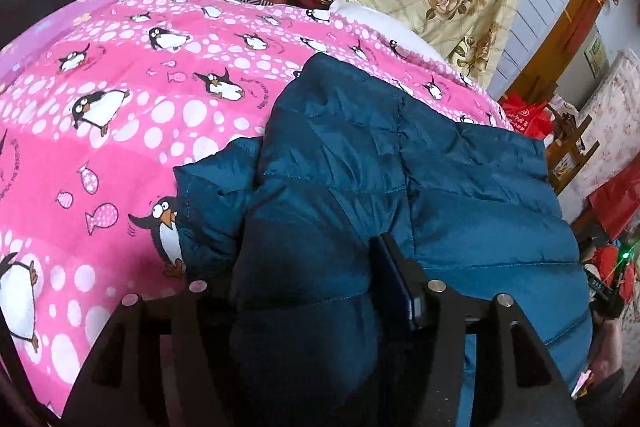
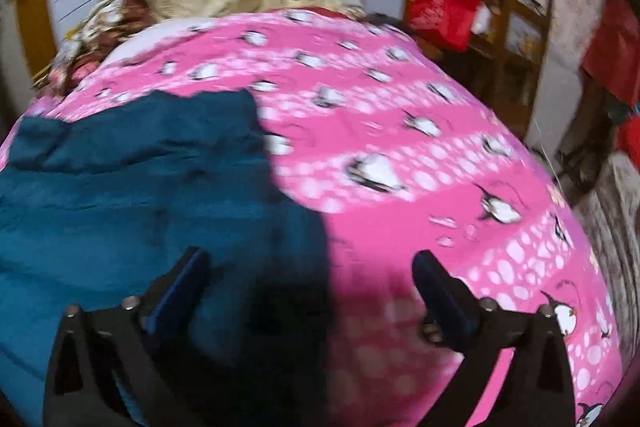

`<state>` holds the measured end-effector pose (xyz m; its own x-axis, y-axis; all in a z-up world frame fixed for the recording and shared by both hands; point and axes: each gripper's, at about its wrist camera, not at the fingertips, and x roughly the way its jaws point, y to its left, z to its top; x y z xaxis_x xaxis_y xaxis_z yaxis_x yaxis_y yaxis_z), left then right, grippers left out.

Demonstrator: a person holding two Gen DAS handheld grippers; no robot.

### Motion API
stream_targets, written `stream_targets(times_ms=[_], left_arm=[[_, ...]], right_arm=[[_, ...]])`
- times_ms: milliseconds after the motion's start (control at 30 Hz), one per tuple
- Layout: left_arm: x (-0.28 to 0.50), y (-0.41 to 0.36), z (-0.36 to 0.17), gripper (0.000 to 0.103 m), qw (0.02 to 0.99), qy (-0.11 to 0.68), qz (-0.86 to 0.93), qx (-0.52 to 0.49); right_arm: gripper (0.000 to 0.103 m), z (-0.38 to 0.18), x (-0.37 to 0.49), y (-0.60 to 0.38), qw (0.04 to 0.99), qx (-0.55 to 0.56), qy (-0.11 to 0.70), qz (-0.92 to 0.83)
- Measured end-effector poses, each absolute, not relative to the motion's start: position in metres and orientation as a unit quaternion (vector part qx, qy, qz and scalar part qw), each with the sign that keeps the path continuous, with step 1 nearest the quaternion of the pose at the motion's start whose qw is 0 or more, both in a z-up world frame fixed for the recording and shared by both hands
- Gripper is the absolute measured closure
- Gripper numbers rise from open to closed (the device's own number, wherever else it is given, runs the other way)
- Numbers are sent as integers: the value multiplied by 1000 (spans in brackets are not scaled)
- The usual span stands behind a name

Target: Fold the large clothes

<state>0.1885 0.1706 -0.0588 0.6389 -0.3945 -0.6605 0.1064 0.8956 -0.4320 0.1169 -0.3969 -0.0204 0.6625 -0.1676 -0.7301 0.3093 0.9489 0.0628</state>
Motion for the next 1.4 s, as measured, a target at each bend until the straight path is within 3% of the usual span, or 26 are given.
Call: stream_targets(times_ms=[67, 200, 367, 533, 600, 667, 700, 733, 800, 833, 933, 1233, 1400], left_arm=[[188, 177, -62, 73, 881, 404, -150, -194], [185, 193, -62, 72, 864, 421, -168, -220], [188, 209, -67, 71, 843, 426, -199, -261], [192, 185, -63, 43, 853, 421, -214, -222], [193, 178, -62, 42, 859, 420, -206, -208], [189, 173, -61, 49, 869, 416, -194, -187], [186, 172, -59, 66, 874, 410, -187, -180], [181, 172, -57, 84, 885, 400, -169, -171], [171, 171, -53, 102, 897, 381, -152, -165], [164, 168, -50, 103, 906, 368, -140, -153], [152, 159, -38, 103, 925, 346, -105, -115], [110, 149, 32, 103, 957, 269, -73, -79], [127, 142, 65, 103, 957, 254, -99, -101]], right_arm=[[0, -39, 117, -425, 893, 189, 402, -74], [22, -54, 117, -444, 879, 276, 382, 76], [22, -71, 122, -445, 851, 305, 388, 181], [21, -71, 126, -441, 850, 288, 384, 218], [22, -68, 129, -437, 855, 275, 384, 215], [32, -65, 131, -435, 861, 257, 382, 213], [48, -60, 129, -428, 868, 238, 377, 219], [57, -53, 126, -421, 879, 211, 371, 214], [68, -39, 123, -405, 896, 147, 371, 195], [75, -30, 120, -395, 905, 114, 367, 183], [81, -11, 107, -372, 923, 44, 353, 146], [83, 48, 39, -347, 966, -15, 250, 59], [83, 79, 45, -360, 965, -39, 254, 54]])
